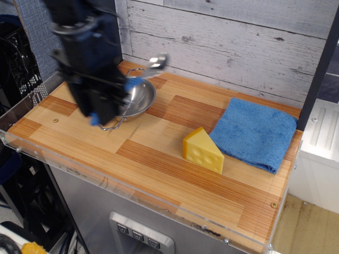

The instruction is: Move blue spoon towards left corner of the table

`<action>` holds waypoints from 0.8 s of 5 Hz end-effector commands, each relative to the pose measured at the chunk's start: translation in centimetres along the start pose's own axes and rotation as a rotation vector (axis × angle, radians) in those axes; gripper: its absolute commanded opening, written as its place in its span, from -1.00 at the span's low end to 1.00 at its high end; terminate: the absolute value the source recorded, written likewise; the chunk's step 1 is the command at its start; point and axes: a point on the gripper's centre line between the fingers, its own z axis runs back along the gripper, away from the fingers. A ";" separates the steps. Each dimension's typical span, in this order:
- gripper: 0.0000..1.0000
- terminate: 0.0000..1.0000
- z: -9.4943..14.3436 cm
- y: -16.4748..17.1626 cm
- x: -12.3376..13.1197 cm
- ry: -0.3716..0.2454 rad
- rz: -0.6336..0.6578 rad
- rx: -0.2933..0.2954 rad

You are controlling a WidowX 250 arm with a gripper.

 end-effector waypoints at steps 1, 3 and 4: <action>-1.00 -1.00 -4.3 -3.1 0.9 0.063 0.173 0.113; -1.00 -1.00 -9.0 -3.2 1.0 0.123 0.171 0.132; -1.00 -1.00 -9.9 -2.8 0.9 0.141 0.147 0.112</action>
